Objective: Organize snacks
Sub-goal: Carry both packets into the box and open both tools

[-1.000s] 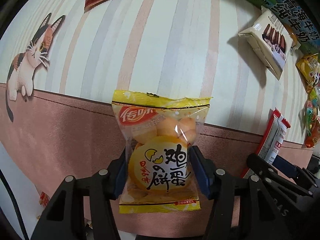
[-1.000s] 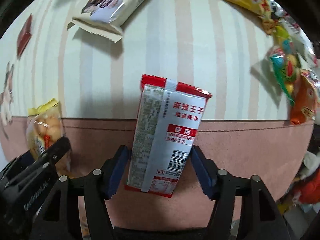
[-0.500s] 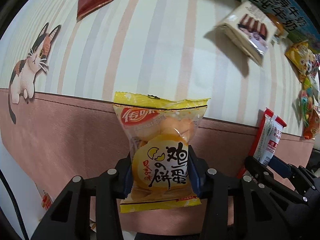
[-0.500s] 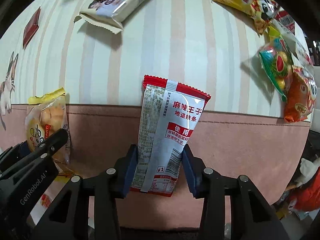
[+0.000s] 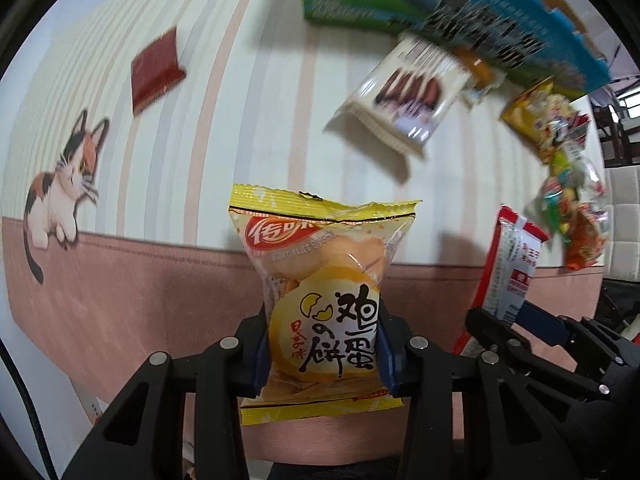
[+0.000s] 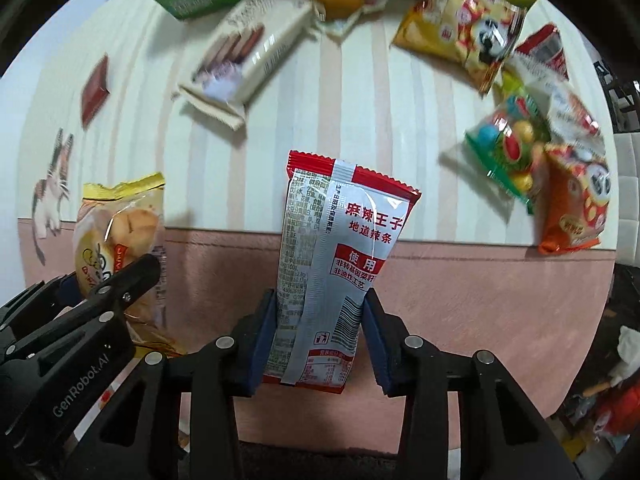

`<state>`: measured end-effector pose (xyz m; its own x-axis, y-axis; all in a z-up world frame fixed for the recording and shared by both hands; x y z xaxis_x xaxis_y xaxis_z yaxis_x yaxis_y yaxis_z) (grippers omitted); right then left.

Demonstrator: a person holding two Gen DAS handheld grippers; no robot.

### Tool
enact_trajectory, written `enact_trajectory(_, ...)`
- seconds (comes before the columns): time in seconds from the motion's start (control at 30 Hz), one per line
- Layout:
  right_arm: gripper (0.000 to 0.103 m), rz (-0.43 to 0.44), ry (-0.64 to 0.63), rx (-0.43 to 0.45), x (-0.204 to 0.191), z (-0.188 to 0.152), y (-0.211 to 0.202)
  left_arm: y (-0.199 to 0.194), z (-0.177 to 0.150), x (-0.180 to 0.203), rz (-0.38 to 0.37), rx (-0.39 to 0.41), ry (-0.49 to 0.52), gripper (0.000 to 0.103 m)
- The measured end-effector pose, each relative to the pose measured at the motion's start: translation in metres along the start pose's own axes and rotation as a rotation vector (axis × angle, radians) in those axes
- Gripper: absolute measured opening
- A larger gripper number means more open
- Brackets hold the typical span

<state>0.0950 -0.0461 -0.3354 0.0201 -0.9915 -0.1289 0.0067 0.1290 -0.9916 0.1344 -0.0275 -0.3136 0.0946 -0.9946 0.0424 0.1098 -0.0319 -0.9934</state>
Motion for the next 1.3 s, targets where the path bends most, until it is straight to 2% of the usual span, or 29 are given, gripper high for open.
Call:
enact_trajectory(0.17,0.044,0.042,0.005,0.054,0.016,0.004,-0.032,-0.032,0.02,0.023,-0.034,0.052,0.022,0.038)
enact_trajectory(0.27,0.044,0.067,0.012,0.091,0.028,0.018,-0.057,-0.05,0.037,0.025,-0.069,0.083,0.039,0.038)
enact_trajectory(0.37,0.044,0.085,0.013,0.135,0.036,0.048,-0.084,-0.067,0.056,0.023,-0.099,0.116,0.057,0.038)
enact_trajectory(0.53,0.044,0.099,0.012,0.22,0.056,0.102,-0.128,-0.1,0.109,0.034,-0.161,0.148,0.07,0.038)
enact_trajectory(0.7,0.044,0.088,0.001,0.285,0.077,0.159,-0.159,-0.113,0.173,0.043,-0.139,0.186,0.096,0.038)
enact_trajectory(0.87,0.044,0.031,-0.029,0.308,0.091,0.242,-0.154,-0.105,0.236,0.038,-0.074,0.197,0.119,0.038)
enact_trajectory(1.03,0.044,-0.032,-0.061,0.271,0.112,0.306,-0.131,-0.076,0.292,0.034,0.014,0.165,0.15,0.038)
enact_trajectory(1.3,0.044,-0.141,-0.114,0.19,0.135,0.381,-0.075,-0.016,0.341,0.023,0.098,0.065,0.156,0.039)
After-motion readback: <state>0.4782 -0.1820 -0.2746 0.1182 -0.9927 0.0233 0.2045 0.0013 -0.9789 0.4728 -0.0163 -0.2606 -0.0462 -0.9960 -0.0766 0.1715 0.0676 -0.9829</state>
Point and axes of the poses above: each gripper's, at about its wrist camera, not at the fingertips, and y roughly the way its jaws point, x to its right, z to its top, the point moved 4 cm from there along y, roughly the way its jaws point, and after that the axes turned 7 degrees about x, right-handed, at the moved point
